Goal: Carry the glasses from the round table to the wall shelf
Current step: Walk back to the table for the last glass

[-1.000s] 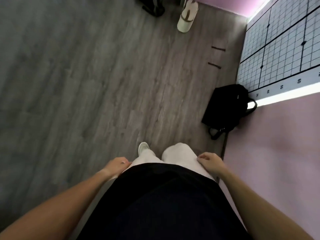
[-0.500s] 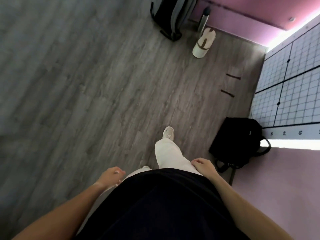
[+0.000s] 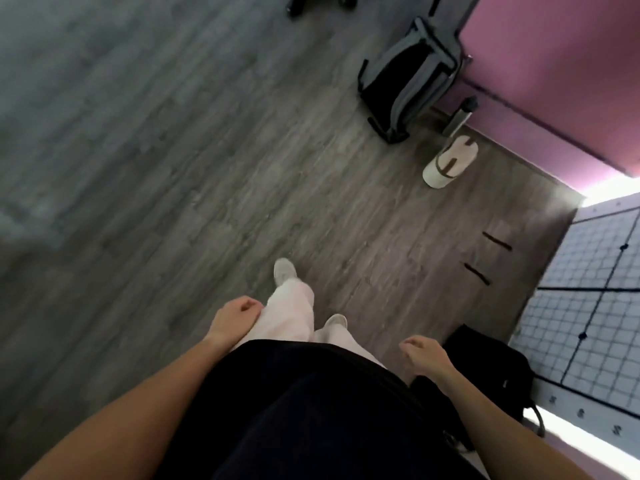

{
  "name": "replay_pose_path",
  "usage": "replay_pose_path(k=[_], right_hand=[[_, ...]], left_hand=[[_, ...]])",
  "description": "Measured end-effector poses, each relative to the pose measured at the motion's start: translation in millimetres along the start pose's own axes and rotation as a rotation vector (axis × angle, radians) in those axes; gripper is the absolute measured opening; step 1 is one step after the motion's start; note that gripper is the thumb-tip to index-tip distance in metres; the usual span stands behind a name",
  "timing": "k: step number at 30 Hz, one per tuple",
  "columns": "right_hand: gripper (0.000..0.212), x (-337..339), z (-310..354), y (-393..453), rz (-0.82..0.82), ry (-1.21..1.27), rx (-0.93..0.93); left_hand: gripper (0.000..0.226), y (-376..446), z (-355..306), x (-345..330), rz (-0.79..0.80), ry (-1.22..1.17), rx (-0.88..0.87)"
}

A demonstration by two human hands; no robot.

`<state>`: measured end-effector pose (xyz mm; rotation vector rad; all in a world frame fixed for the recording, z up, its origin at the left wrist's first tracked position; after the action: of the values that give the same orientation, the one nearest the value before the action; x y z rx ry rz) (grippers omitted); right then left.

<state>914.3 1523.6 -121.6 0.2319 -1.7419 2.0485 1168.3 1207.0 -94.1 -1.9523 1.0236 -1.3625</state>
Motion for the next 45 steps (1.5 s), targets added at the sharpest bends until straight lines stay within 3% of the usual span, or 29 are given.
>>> replay_pose_path(k=[3,7,13,20,27,30,33,36,40,45], right_hand=[[0.016,15.0,24.8,28.5,0.029,-0.069,-0.028],[0.019,31.4,92.1,41.1,0.038,-0.137,-0.017],[0.033,50.1,240.0,63.8,0.071,-0.171,0.052],[0.025,102.3,419.1,86.5,-0.1,0.059,0.188],[0.013,133.3,503.2,139.2,0.044,0.072,0.199],[0.014,174.0,547.0,174.6,-0.038,0.154,0.206],[0.016,223.8,592.8,205.8,-0.018,0.02,0.226],[0.028,262.7,625.0,229.4,0.049,-0.184,0.225],[0.019,316.4,670.1,262.8,0.057,-0.255,0.235],[0.015,363.8,732.2,294.6,0.024,-0.184,0.218]], left_hand=[[0.01,22.8,-14.8,5.6,0.09,-0.052,0.041],[0.019,82.9,-47.7,50.7,0.012,-0.244,0.102],[0.017,156.9,-95.5,127.6,0.099,-0.145,0.061],[0.025,232.7,-137.8,200.3,0.176,0.01,0.02],[0.022,304.6,-199.8,245.3,0.169,-0.027,0.08],[0.011,321.6,-242.4,257.8,0.199,-0.01,0.082],[0.011,349.4,-290.3,276.7,0.25,-0.004,0.097],[0.014,385.9,-343.6,308.2,0.119,-0.072,0.123],[0.014,438.5,-428.3,355.9,-0.039,-0.108,0.07],[0.011,479.5,-515.8,389.5,-0.034,-0.2,0.027]])
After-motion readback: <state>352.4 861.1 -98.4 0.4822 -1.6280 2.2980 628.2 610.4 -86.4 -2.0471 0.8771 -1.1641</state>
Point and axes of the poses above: each hand's wrist, its own y-axis towards the middle knuckle, its own x-axis out of the back of the hand, z = x × y, the point moved 1 cm from there along y, towards the middle knuckle, and after that the axes turned 4 degrees about y, right-handed, at the moved point
